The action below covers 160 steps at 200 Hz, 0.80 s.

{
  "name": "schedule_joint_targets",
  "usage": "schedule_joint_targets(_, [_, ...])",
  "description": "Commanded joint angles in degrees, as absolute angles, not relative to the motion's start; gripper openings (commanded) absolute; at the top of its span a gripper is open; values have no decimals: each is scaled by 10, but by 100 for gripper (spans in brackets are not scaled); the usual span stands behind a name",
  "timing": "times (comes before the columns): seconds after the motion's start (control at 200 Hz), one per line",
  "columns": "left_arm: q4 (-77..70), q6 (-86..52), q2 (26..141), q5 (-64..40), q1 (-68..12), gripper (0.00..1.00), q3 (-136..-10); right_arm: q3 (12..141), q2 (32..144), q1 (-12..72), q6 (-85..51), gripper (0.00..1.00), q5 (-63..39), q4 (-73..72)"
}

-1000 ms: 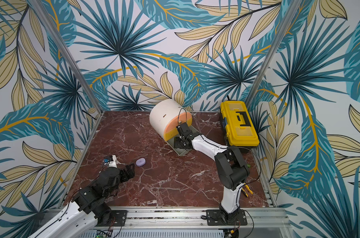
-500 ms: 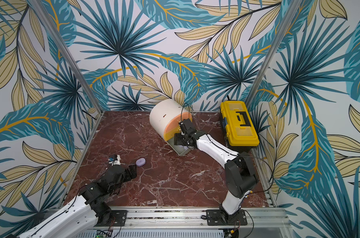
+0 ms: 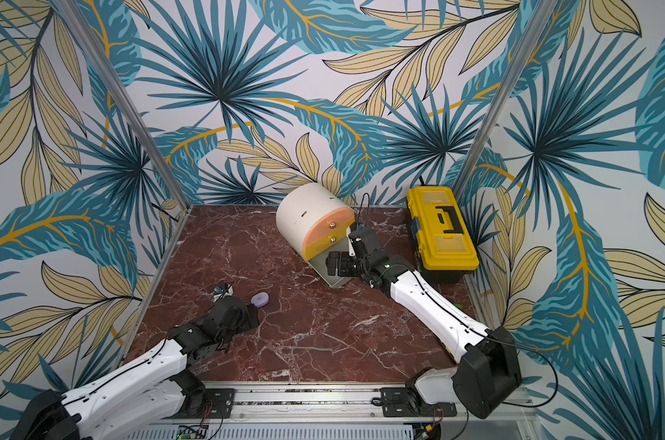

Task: Put the bluetooth earphones in the drawer according to color
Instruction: Adjust the Bluetooth earphone at the center of the board.

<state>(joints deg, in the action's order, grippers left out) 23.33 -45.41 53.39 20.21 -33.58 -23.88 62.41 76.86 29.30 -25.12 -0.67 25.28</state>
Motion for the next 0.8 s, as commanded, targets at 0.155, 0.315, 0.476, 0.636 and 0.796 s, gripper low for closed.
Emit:
schedule_joint_targets(0.155, [222, -458, 618, 182, -310, 100, -329, 515, 691, 292, -274, 99, 18, 232])
schedule_joint_targets(0.315, [245, -511, 668, 196, -297, 100, -372, 485, 661, 292, -284, 99, 19, 229])
schedule_joint_targets(0.476, [283, -577, 717, 176, -273, 100, -425, 468, 639, 292, -285, 99, 22, 229])
schedule_joint_targets(0.636, [354, -656, 779, 170, -248, 100, -478, 454, 632, 292, -293, 99, 10, 225])
schedule_joint_targets(0.796, [435, -693, 850, 175, -235, 98, -550, 433, 621, 292, -299, 99, 10, 220])
